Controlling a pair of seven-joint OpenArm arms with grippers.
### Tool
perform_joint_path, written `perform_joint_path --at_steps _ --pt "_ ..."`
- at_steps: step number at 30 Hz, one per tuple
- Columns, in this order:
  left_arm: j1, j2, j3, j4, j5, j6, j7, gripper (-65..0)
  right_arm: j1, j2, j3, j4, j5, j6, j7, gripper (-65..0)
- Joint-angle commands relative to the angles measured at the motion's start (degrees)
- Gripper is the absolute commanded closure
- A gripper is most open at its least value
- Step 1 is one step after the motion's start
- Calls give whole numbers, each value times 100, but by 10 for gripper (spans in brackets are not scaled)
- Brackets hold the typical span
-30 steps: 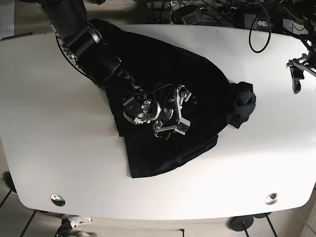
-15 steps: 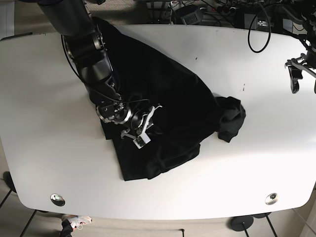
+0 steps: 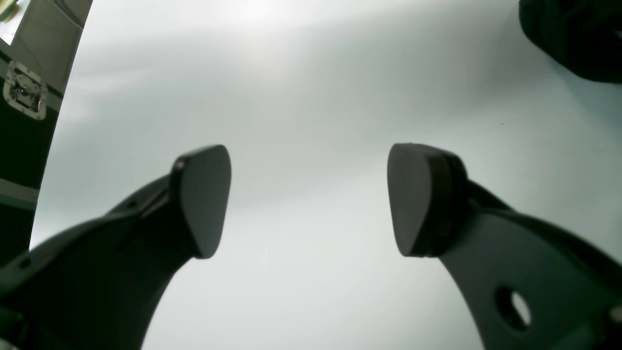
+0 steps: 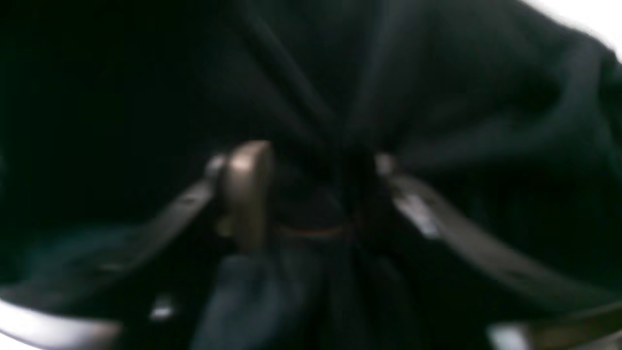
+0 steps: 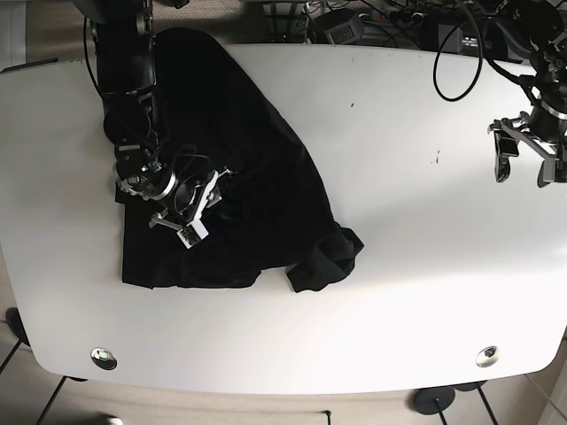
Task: Fold the T-shirt properly
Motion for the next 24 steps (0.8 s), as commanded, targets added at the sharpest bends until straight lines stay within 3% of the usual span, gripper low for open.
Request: perform_joint_path --at_steps 1,5,9,13,15,18,20,24 --pt "-23 -108 -32 84 -94 -3 -129 -464 388 58 27 153 323 -73 -51 -420" --pt "-14 -108 -58 84 -94 -3 -129 -464 1337 6 1 -638 490 -73 -157 -579" --pt "13 -99 -85 84 -94 -3 -129 -464 2682 -258 -43 -2704 473 -29 292 -591" --pt "13 -90 -93 84 -94 -3 -112 -464 3473 -320 -834 -4251 490 -73 1276 -591" --pt "13 -90 -93 84 -94 -3 -112 -464 3570 -443 -957 -4647 481 -82 1602 -591" --pt "13 -81 -93 84 -94 -3 -112 -464 3517 -460 -1037 -4893 473 -381 1883 -591" --pt "13 -81 -93 84 -94 -3 -112 -464 3271 -460 -1406 -4928 473 -644 2164 -591" --pt "13 -81 -93 84 -94 -3 -112 -464 3025 -460 -1678 -4928 481 -846 2199 -591"
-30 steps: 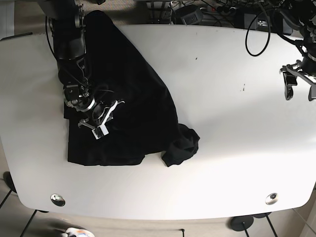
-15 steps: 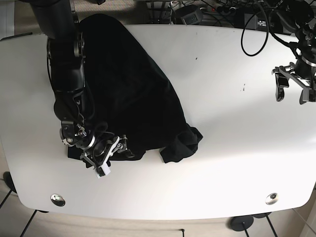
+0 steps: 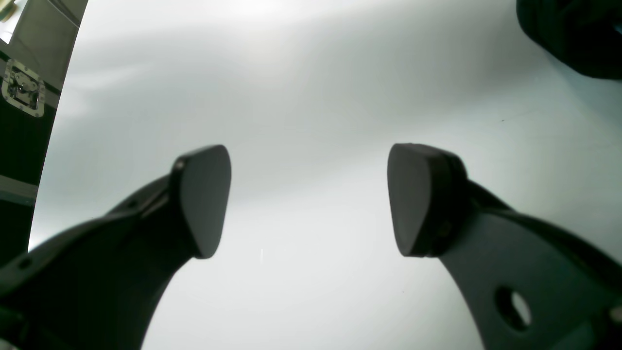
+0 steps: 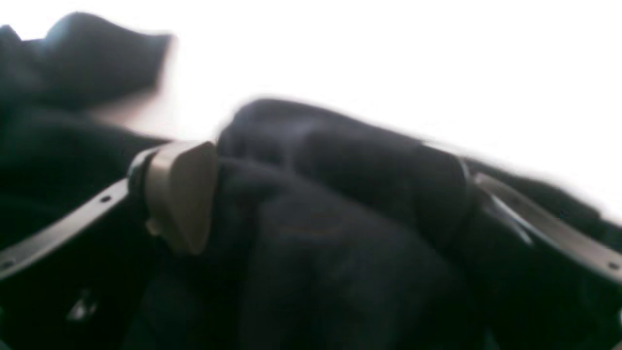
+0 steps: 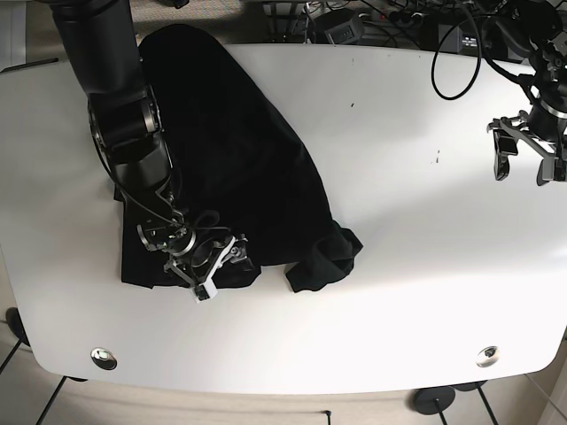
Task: Fold the T-shirt properly
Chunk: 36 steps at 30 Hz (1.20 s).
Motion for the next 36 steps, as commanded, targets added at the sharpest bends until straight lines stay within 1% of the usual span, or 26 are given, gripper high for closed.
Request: perform_joint_path --at_steps 1,2,3,4,5,7,8,9,10,11,12,13,15,17,19,20,22,26,28,31,32,34,35,36 --pt "-25 -97 -39 89 -96 -3 -112 -464 135 7 9 75 42 39 -26 -591" --pt "-25 -97 -39 89 -96 -3 -112 -464 83 7 9 75 60 39 -17 -590" --pt "-25 -97 -39 89 -96 -3 -112 -464 -14 7 9 119 77 39 -17 -572" --pt "-25 -97 -39 89 -96 -3 -112 -464 -76 7 9 172 77 39 -17 -534" --pt "-25 -97 -39 89 -96 -3 -112 -464 -128 7 9 198 77 39 -17 -442" --pt "-25 -97 -39 89 -96 -3 -112 -464 -137 7 9 198 77 39 -17 -292" --pt "-25 -97 -30 89 -96 -3 -112 -464 -137 -1 9 198 86 39 -17 -206" --pt "-25 -97 -12 89 -96 -3 -112 -464 -137 -1 9 286 95 39 -17 -71" --pt "-25 -97 5 89 -96 -3 -112 -464 -137 -1 9 365 95 39 -43 -8" --pt "-25 -62 14 89 -96 -3 -103 -464 -137 -1 18 444 95 39 -61 -27" --pt "-25 88 14 89 -105 -3 -103 -464 -137 -1 18 524 104 39 -113 -40" --pt "-25 316 23 124 -105 -3 -103 -464 -137 7 18 752 104 39 -316 -17" --pt "-16 536 128 132 -105 -3 -94 -464 -137 42 115 1227 104 39 -685 -21" --pt "-16 738 374 132 -105 -3 -94 -464 -137 51 660 2018 51 39 -1309 -21" --pt "-16 941 506 132 -105 -3 -129 -464 -84 51 1055 2783 42 56 -1968 -21" --pt "-33 1028 533 124 -105 -3 -138 -464 -14 60 1178 3152 42 56 -2250 -21" --pt "-69 1204 621 115 -105 -3 -138 -464 258 166 1222 3759 42 56 -2733 -21" --pt "-280 1301 1148 106 -105 -3 -147 -464 970 201 1240 4655 42 56 -3489 -21" --pt "-438 1301 1438 97 -105 -3 -147 -464 1516 210 1240 4787 42 83 -3797 -21" --pt "-631 1275 1807 97 -87 -3 -173 -464 2175 210 1240 4778 42 83 -4034 -21" --pt "-675 1275 1930 97 -8 54 -279 -464 2359 210 1240 4778 42 83 -4061 -21" --pt "-702 1275 2432 97 379 370 -780 -465 2755 210 1240 4778 42 74 -4061 -21" --pt "-702 1275 2766 97 695 528 -1167 -465 3001 201 1240 4778 42 65 -4113 -21" --pt "-693 1292 2959 106 906 634 -1422 -467 3151 183 1240 4778 51 65 -4228 -21"
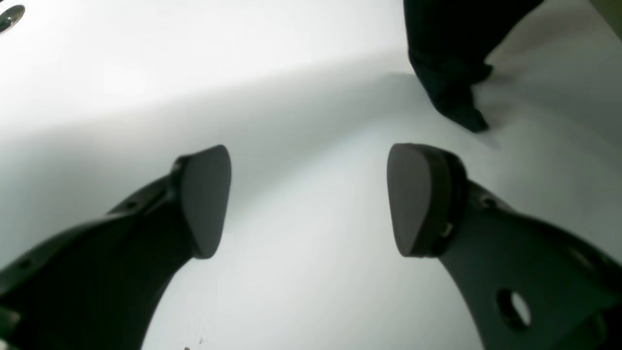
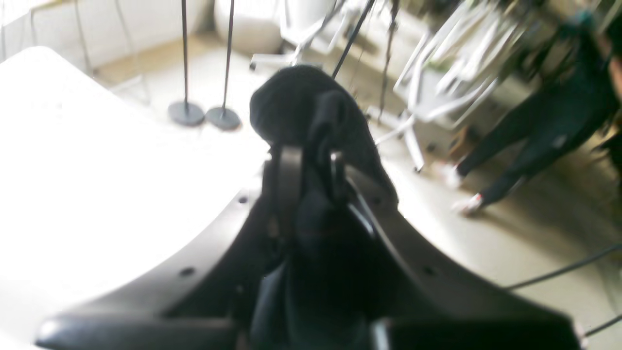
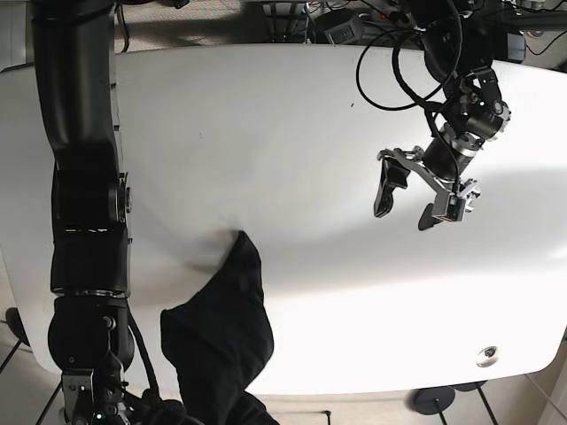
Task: Fold the T-shirt properly
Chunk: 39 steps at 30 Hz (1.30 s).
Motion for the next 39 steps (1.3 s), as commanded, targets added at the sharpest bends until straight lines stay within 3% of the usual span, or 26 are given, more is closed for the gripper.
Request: perform_joint_path --at_steps 1,5,10,17,21,28,32,36,39 --pt "-48 9 293 106 263 160 -590 -467 577 -7 33 108 99 -46 -21 -21" --pt "-48 27 786 97 1001 644 -1373 -468 682 -33 25 116 90 -55 -109 -22" --pt "-57 27 1199 -202 1502 1338 -1970 -471 629 -33 42 125 117 -55 -276 -22" --pt "-74 27 1814 -1485 2109 1356 -3148 -471 207 -165 25 653 90 -55 -285 -22" --pt "-488 27 1955 -2347 2241 1364 -3799 -467 93 -209 33 802 134 -38 -285 -22" --pt "-1868 220 1981 -3657 2232 1364 -3825 -465 -232 -183 42 1602 143 -2 -276 -22" --pt "-2712 220 2157 -4606 2197 1364 -3834 -465 -285 -227 42 2068 143 191 -276 -22" --pt "-3266 229 2236 -5327 2179 1294 -3843 -465 -276 -236 42 2182 143 191 -276 -22" --pt "-3318 220 2579 -5424 1942 819 -3843 -465 -258 -236 42 2209 143 305 -276 -22"
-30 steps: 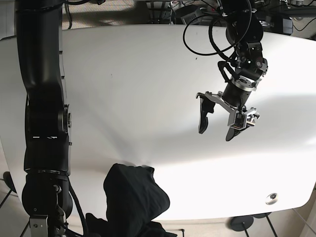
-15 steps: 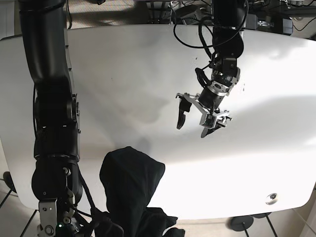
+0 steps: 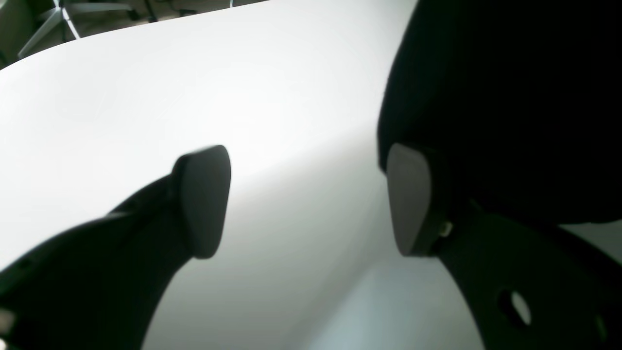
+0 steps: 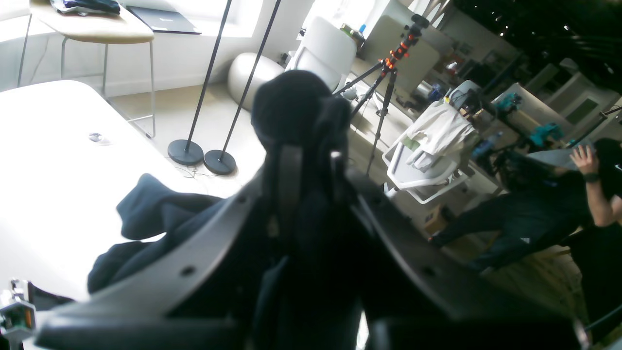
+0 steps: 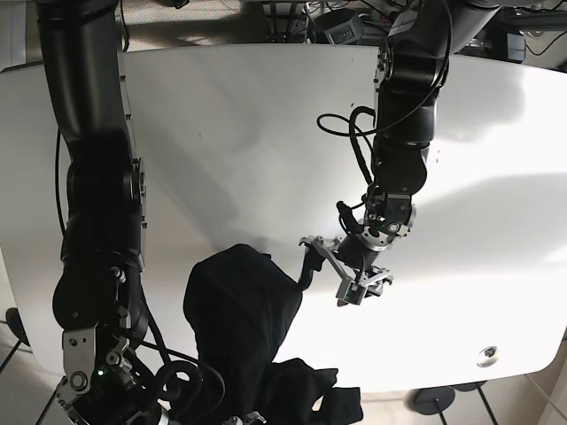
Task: Fold the T-shirt properly
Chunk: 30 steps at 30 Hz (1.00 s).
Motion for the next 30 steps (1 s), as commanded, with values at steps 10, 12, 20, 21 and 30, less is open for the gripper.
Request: perform_joint_path --at_steps 10,12,20,21,30 --pt "-182 39 648 -447 -939 -694 -164 -465 264 -169 57 475 25 61 199 -22" --pt "-270 56 648 -588 -991 -887 -164 -465 273 -292 57 502 25 61 199 -22" --pt "-287 48 1342 -606 -2055 -1186 -147 -464 299 -362 57 484 16 52 199 -22" --pt "-279 48 1457 -579 -2108 -1186 -147 -464 299 -362 57 484 -10 52 207 -22" --pt "-252 -234 1588 -509 -2284 -1212 -147 0 369 -274 1051 -764 -37 34 260 -22"
